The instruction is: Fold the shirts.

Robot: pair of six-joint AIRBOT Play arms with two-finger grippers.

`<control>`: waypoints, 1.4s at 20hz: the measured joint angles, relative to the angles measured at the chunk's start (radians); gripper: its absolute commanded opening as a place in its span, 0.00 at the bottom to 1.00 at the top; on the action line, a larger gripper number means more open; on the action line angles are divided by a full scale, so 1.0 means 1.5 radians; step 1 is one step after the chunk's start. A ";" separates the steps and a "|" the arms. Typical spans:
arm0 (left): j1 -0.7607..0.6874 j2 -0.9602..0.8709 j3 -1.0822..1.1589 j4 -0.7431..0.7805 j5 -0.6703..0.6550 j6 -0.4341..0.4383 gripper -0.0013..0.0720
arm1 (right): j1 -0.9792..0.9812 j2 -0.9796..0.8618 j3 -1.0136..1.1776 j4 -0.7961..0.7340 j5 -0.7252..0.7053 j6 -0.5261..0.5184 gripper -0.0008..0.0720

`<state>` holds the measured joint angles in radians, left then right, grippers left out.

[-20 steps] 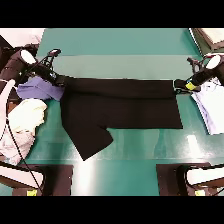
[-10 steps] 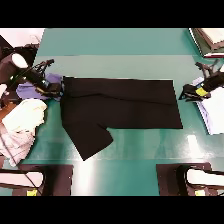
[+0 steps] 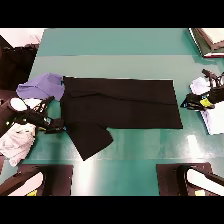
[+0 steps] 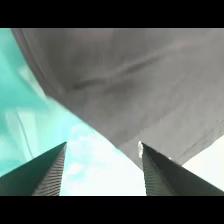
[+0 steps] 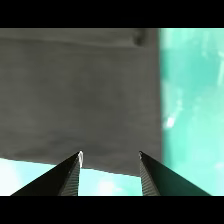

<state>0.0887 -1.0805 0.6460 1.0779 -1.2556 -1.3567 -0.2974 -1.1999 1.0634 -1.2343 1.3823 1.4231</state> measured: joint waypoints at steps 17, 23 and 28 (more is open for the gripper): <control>-0.001 0.017 -0.094 -0.095 0.092 0.003 0.05 | -0.001 0.007 -0.008 0.060 -0.007 -0.011 0.57; -0.001 0.018 -0.065 -0.131 0.078 0.017 0.05 | -0.052 0.007 -0.008 0.055 0.042 -0.037 0.57; -0.001 0.023 -0.034 -0.138 0.050 0.034 0.05 | -0.161 0.007 -0.074 0.053 0.056 -0.056 0.57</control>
<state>0.0868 -1.0454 0.5957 0.8703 -1.1801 -1.3056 -0.5385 -1.1889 0.9520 -1.1542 1.4658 1.3396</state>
